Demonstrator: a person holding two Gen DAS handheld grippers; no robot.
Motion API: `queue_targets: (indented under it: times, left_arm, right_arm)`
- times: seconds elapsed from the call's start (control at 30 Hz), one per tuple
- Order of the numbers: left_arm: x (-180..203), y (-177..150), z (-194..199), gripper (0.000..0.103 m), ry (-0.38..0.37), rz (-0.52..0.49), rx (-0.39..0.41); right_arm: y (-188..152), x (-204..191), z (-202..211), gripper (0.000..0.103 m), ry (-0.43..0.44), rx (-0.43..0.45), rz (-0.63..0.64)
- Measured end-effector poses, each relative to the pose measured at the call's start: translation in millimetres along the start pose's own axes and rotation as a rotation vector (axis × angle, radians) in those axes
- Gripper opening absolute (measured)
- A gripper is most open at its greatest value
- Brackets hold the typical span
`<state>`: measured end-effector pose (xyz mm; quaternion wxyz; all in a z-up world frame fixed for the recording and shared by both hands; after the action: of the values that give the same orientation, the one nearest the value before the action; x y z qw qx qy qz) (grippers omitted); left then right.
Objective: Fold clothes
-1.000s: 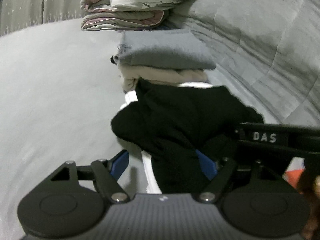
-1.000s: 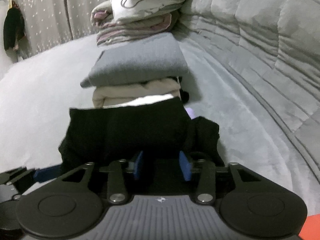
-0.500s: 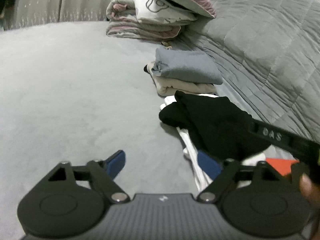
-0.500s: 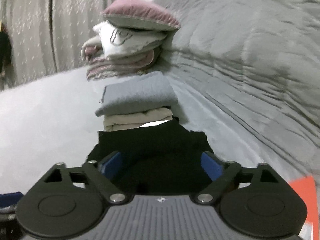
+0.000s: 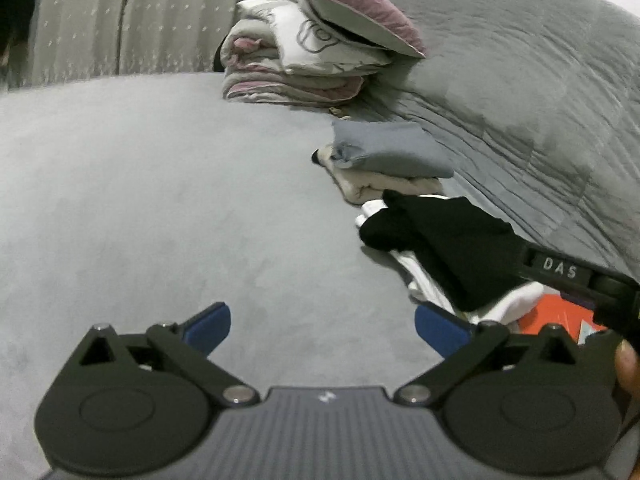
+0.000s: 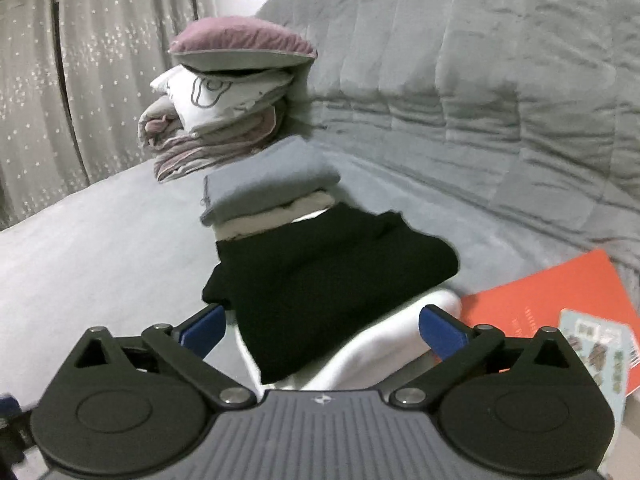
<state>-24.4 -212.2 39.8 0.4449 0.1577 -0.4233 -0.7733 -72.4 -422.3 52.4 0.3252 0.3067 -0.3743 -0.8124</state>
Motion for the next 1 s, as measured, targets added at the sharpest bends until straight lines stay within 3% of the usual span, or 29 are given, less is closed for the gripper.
queue_targets:
  times: [0.33, 0.47, 0.57, 0.67, 1.0]
  left_arm:
    - [-39.6, -11.6, 10.3, 0.103, 0.001, 0.047, 0.003]
    - [-38.7, -12.1, 11.7, 0.103, -0.016, 0.052, -0.002]
    - [-39.7, -12.7, 12.3, 0.103, -0.017, 0.061, -0.008]
    - [-45.1, -14.1, 14.0, 0.103, -0.006, 0.079, -0.017]
    - [-50.6, -18.9, 16.1, 0.103, -0.009, 0.098, -0.048]
  right_arm:
    - [-9.4, -27.3, -6.1, 0.103, -0.056, -0.003, 0.073]
    - [-17.4, -18.4, -0.2, 0.103, -0.169, -0.019, 0.035]
    - [-28.6, -19.5, 7.4, 0.103, -0.144, -0.052, 0.035]
    - [-26.9, -24.4, 13.7, 0.103, -0.097, -0.029, 0.027]
    - [-24.4, -36.1, 13.5, 0.103, -0.08, -0.01, 0.055]
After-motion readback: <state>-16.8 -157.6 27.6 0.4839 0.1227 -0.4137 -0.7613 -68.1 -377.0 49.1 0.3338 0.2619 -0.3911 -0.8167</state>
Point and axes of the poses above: each gripper's, at about its wrist camera, not at the fingertips, and z roughly against the way its jaws point, x to its right, y to its top, the point moved 10 cm from there along -z, roughly the way its jaws point, and after that the axes turned 9 degrees about -z, right-handed, at the moved point
